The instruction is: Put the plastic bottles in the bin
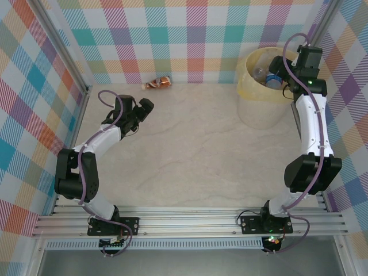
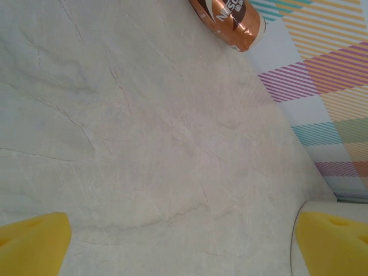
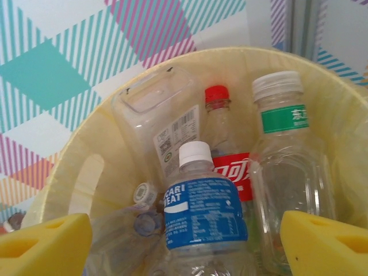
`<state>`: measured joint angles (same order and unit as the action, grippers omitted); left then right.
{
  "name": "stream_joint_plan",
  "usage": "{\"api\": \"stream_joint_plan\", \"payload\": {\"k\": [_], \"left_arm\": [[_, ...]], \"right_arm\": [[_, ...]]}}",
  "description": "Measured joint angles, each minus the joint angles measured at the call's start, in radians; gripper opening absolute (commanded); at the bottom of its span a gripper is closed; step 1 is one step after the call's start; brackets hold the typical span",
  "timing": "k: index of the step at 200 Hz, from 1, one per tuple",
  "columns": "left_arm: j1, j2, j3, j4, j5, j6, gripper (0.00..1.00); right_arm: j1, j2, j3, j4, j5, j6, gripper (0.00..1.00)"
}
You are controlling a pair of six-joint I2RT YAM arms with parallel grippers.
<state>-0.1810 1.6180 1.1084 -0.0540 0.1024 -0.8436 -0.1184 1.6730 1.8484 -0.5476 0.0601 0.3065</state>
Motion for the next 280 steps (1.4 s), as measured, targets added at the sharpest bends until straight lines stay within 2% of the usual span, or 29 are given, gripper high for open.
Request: {"api": "stream_joint_plan", "payload": {"k": [34, 56, 119, 160, 192, 230, 257, 280], "left_arm": [[0.0, 0.011, 0.011, -0.002, 0.0, 0.023, 1.0], [0.0, 0.061, 0.066, -0.013, 0.001, 0.07, 1.0], [0.0, 0.28, 0.375, -0.086, -0.027, 0.232, 1.0], [0.0, 0.462, 0.599, -0.128, -0.074, 0.286, 1.0], [0.01, 0.625, 0.772, -0.136, -0.096, 0.291, 1.0], [0.039, 0.836, 1.029, -0.157, -0.083, 0.286, 1.0], [0.081, 0.92, 1.116, -0.153, -0.068, 0.264, 1.0], [0.12, 0.995, 1.205, -0.151, -0.048, 0.254, 1.0]], "right_arm": [[0.016, 0.0, 0.0, 0.02, -0.135, -0.026, 0.96], [0.074, 0.0, 0.0, 0.054, -0.183, -0.054, 1.0], [0.303, 0.0, -0.003, 0.171, -0.285, -0.11, 1.0], [0.397, 0.07, -0.016, 0.325, -0.335, -0.087, 1.0], [0.445, 0.25, -0.005, 0.444, -0.349, 0.018, 1.0], [0.482, 0.525, 0.097, 0.512, -0.295, 0.152, 1.0], [0.491, 0.745, 0.31, 0.532, -0.27, 0.238, 1.0], [0.497, 0.966, 0.615, 0.526, -0.264, 0.283, 1.0]]}}
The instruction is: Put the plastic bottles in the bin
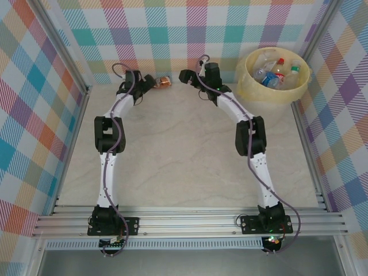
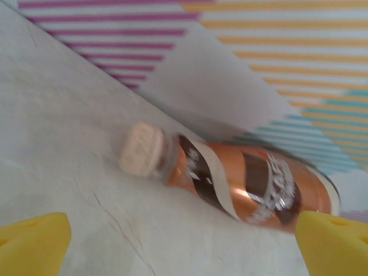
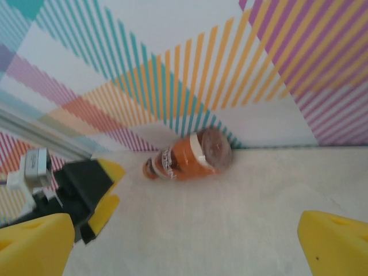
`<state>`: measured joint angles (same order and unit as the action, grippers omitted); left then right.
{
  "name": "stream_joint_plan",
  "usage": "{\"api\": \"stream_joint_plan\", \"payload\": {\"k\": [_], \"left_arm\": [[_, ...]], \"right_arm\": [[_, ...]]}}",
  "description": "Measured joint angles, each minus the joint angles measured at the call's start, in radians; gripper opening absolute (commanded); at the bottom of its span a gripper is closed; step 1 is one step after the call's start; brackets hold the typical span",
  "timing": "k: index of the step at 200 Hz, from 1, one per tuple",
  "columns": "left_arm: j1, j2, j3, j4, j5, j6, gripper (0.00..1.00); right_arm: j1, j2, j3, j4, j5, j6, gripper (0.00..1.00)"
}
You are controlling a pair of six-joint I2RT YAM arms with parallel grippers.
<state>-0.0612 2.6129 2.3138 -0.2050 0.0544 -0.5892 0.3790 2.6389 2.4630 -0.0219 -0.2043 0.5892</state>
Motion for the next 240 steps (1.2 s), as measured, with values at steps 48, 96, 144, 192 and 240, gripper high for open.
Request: {"api": "stream_joint_plan", "payload": {"k": [48, 96, 144, 192, 240], "left_arm": [[0.045, 0.219, 0.29, 0.018, 0.08, -0.001, 1.0], [0.053, 0.328, 0.43, 0.14, 0.134, -0.046, 1.0], [0.054, 0.401, 0.474, 0.265, 0.197, -0.118, 1.0], [0.051, 0.406, 0.476, 0.283, 0.339, -0.124, 0.99], [0.041, 0.304, 0.311, 0.264, 0.47, -0.055, 0.94]], "right_arm": [[0.004, 0.262, 0.299, 0.049, 0.021, 0.087, 1.0], [0.009, 0.272, 0.252, 0.051, -0.002, 0.081, 1.0], [0.014, 0.267, 0.22, 0.051, -0.027, 0.08, 1.0], [0.014, 0.267, 0.22, 0.05, -0.036, 0.076, 1.0], [0.013, 0.267, 0.22, 0.011, -0.029, 0.066, 1.0]]}}
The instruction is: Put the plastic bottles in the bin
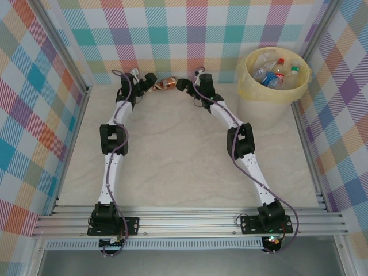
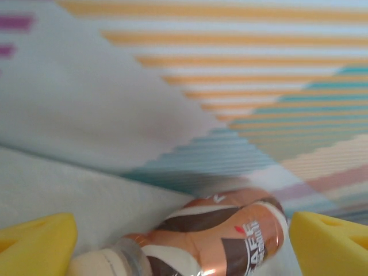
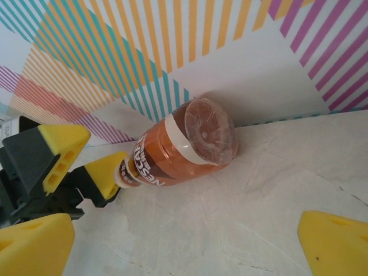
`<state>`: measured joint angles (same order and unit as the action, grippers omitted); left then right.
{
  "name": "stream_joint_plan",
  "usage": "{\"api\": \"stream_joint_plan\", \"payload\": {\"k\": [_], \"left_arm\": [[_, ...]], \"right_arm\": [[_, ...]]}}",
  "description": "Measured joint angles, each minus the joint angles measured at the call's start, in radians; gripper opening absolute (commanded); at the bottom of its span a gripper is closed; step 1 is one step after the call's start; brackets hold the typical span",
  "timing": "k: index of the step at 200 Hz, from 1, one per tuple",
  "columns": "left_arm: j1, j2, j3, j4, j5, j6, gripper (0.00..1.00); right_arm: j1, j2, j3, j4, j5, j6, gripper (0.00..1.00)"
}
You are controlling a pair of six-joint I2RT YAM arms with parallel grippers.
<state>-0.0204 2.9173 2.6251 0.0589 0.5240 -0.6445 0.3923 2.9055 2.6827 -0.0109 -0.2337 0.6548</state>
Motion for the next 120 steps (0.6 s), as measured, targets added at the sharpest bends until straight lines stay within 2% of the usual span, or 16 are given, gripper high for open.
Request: {"api": "stream_joint_plan", "payload": {"k": [47, 67, 79, 94, 120], "left_arm": [[-0.034, -0.222, -0.373, 0.038, 0.089, 0.061, 0.94], [-0.058, -0.325, -0.536, 0.047, 0.095, 0.111, 0.98], [-0.08, -0.387, -0.609, 0.016, 0.051, 0.169, 0.99], [-0.111, -0.43, -0.622, -0.049, -0.037, 0.252, 1.0], [-0.171, -0.418, -0.491, -0.217, -0.213, 0.397, 0.99]], "right_arm": [[-0.005, -0.001, -0.001, -0.06, 0.024, 0.0, 1.0], [-0.006, -0.017, -0.032, -0.075, 0.041, 0.001, 1.0], [-0.006, -0.032, -0.058, -0.082, 0.048, 0.004, 1.0], [-0.008, -0.047, -0.07, -0.092, 0.058, 0.018, 1.0], [-0.012, -0.068, -0.071, -0.102, 0.081, 0.055, 1.0]]}}
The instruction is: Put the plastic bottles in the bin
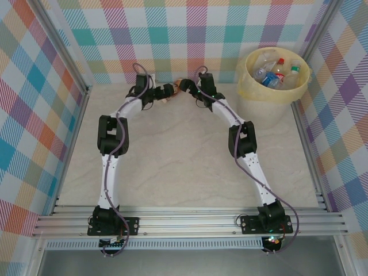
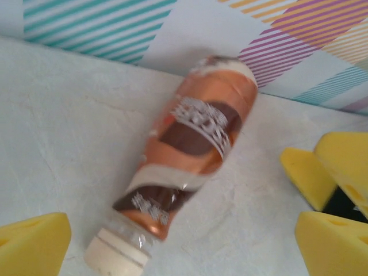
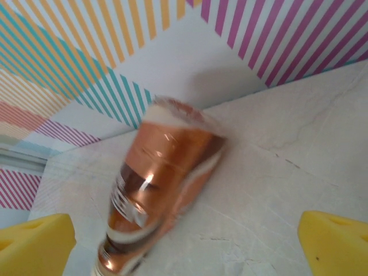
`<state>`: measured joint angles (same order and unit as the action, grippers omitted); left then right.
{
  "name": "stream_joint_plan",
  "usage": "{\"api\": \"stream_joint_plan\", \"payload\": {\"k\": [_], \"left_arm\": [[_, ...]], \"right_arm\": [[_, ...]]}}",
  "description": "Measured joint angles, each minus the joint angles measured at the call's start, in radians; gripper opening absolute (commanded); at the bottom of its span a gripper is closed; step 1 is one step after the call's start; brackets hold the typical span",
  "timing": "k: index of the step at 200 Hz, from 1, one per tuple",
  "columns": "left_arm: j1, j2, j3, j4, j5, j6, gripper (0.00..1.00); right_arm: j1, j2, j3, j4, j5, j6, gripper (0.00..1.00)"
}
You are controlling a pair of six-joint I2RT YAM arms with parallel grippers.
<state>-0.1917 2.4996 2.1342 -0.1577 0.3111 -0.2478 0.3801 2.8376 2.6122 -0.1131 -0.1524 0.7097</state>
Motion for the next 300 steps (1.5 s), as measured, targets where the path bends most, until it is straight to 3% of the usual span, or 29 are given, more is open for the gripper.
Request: {"api": "stream_joint_plan", "payload": {"k": [30, 55, 147, 166, 248, 300], "left_arm": [[-0.062, 0.142, 0.32, -0.178, -0.187, 0.145, 0.96], [-0.082, 0.206, 0.403, -0.259, -0.26, 0.217, 0.94], [-0.095, 0.226, 0.394, -0.451, -0.143, 0.382, 0.86], [-0.098, 0.226, 0.394, -0.461, -0.145, 0.383, 0.8], [-0.123, 0.226, 0.395, -0.496, -0.317, 0.332, 0.54], [-0.129, 0.188, 0.319, -0.47, -0.389, 0.27, 0.37]], "right_arm": [[-0.001, -0.017, 0.0, -0.015, 0.04, 0.035, 1.0], [-0.011, -0.017, 0.0, -0.048, 0.043, 0.042, 1.0], [-0.017, -0.057, -0.008, -0.096, 0.048, 0.038, 1.0], [-0.017, -0.069, -0.013, -0.099, 0.048, 0.038, 1.0], [-0.017, -0.084, -0.036, -0.117, 0.048, 0.034, 1.0], [-0.016, -0.187, -0.167, -0.136, 0.027, 0.016, 1.0]]}}
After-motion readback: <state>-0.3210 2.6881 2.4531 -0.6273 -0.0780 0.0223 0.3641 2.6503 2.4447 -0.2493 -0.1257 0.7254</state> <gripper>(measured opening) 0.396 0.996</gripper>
